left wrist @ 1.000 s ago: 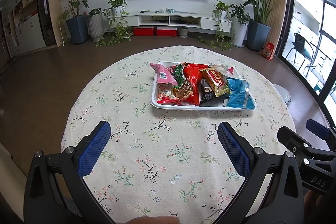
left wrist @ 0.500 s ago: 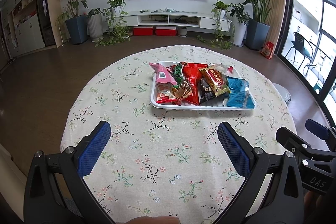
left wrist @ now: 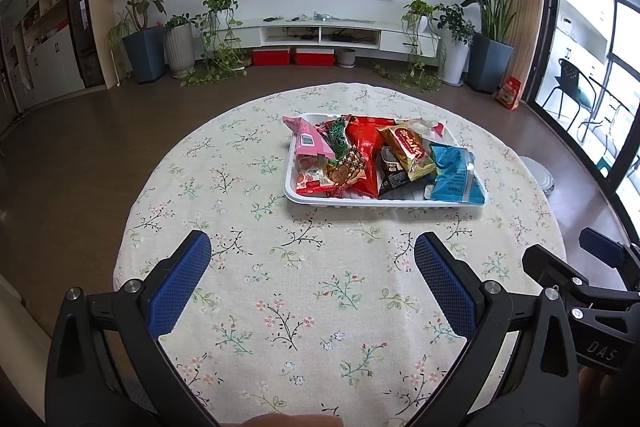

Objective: Organize snacks

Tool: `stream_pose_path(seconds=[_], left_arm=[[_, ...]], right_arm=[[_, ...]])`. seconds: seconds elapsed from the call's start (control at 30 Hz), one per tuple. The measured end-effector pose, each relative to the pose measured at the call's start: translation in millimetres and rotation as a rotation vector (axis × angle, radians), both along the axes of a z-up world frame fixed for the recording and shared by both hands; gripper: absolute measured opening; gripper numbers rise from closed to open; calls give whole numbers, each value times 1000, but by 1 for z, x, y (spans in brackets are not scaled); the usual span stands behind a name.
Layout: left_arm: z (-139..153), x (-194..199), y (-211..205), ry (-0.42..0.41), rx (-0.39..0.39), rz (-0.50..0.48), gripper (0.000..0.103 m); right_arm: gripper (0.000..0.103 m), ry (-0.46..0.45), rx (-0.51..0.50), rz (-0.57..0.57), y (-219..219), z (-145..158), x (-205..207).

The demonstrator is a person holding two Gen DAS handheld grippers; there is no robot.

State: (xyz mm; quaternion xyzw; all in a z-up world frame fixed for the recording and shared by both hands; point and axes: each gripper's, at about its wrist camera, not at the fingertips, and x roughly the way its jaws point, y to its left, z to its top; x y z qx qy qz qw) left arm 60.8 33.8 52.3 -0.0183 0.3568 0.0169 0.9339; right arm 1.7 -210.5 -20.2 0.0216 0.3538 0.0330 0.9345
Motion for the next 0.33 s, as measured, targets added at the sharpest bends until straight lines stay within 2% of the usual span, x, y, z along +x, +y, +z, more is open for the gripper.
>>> stream_pose_path(seconds=[0.33], left_arm=[[1, 0, -1, -22, 23, 13, 103]], right_arm=[[98, 12, 0, -1, -2, -4, -3]])
